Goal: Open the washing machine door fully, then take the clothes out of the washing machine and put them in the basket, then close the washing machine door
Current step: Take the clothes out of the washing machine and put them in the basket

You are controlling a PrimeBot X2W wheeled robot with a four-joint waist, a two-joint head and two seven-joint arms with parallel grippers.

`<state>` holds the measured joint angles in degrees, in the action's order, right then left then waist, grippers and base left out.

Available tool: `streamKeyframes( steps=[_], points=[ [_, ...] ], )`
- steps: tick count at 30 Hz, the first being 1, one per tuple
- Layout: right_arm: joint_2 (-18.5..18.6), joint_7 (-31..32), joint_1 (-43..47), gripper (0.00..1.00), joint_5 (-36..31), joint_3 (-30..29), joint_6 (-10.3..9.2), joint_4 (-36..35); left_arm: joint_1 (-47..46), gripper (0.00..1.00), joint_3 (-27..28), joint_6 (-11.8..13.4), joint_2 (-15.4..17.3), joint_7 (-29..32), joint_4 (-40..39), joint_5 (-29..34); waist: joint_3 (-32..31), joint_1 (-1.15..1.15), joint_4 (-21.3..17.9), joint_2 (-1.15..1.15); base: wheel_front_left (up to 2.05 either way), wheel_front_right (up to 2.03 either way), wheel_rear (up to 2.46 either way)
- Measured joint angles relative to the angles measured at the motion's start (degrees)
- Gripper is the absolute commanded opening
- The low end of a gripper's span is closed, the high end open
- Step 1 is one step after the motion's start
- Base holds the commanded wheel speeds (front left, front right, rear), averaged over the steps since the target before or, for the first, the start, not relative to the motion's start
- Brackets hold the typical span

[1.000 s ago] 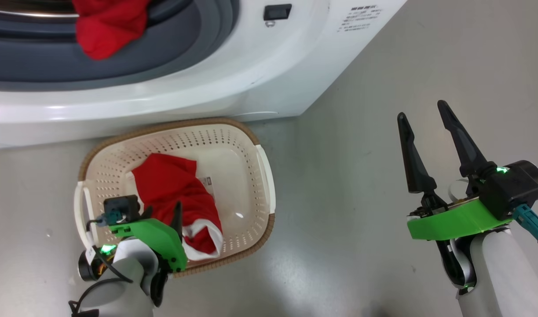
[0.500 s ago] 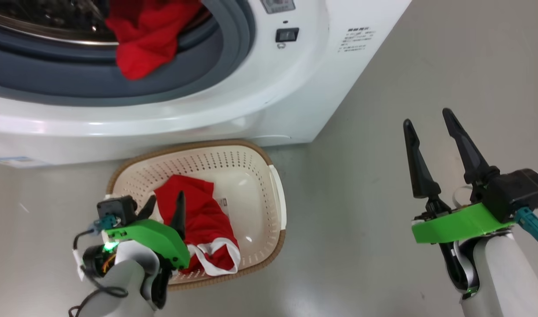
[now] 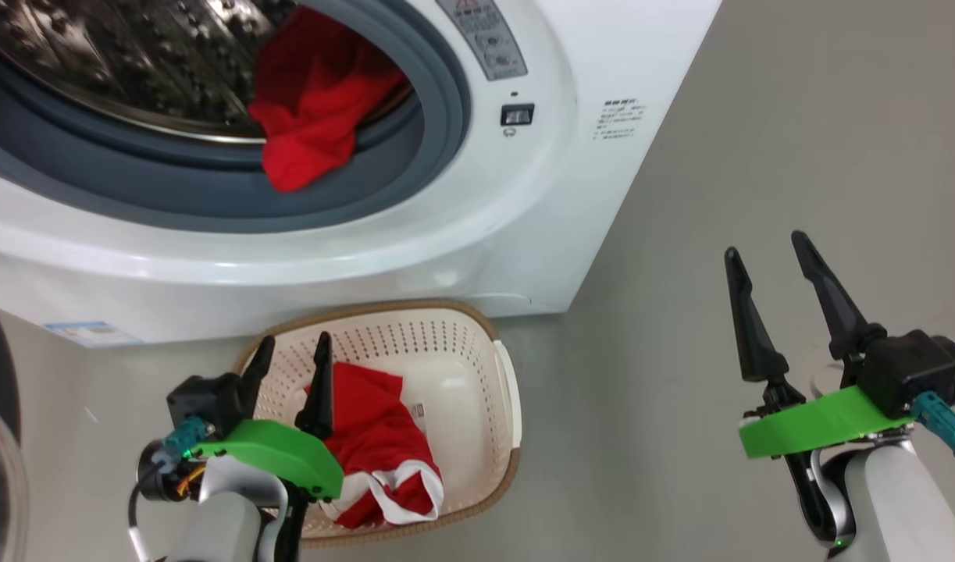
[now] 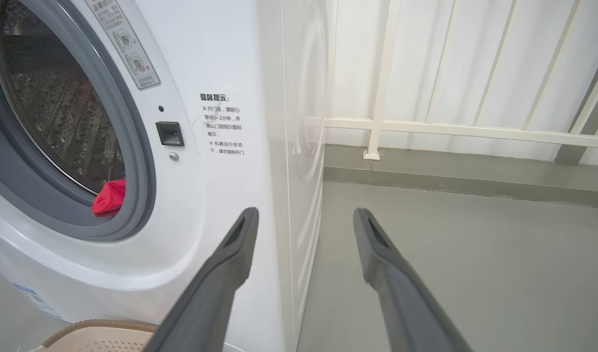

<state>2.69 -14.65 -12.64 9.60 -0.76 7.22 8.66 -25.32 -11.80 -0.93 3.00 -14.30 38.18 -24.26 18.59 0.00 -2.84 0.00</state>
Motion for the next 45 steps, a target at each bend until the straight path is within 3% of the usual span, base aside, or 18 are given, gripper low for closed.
streamKeyframes(
  steps=[10, 19, 34, 45],
  points=[
    [-0.02, 0.0, 2.84, 1.0, -0.04, -0.75, 0.0, 0.42, 6.86, 1.0, 3.55, 1.48, -0.26, -0.01, -15.07, 6.66, -5.88, 0.0, 0.56, 0.0, 0.0, 0.0, 0.0],
    [-0.07, 0.01, 6.77, 1.0, -0.07, -1.11, 0.0, 0.16, 14.38, 1.0, 5.35, 1.4, -0.42, -0.01, -23.52, 8.95, -11.48, 0.0, 0.33, 0.0, 0.0, 0.0, 0.0],
    [-0.23, 0.01, 12.45, 1.0, -2.24, -1.72, 0.0, -2.58, 23.36, 1.0, 5.77, 1.6, -0.43, -0.01, -28.39, 9.6, -17.77, 0.0, -1.18, 0.0, 0.0, 0.0, 0.0],
    [-0.26, 0.01, 13.81, 1.0, -2.22, -1.67, 0.0, -2.52, 24.4, 1.0, 5.88, 2.92, -0.43, -0.01, -28.86, 9.32, -19.39, 0.0, -1.59, 0.0, 0.0, 0.0, 0.0]
  ],
)
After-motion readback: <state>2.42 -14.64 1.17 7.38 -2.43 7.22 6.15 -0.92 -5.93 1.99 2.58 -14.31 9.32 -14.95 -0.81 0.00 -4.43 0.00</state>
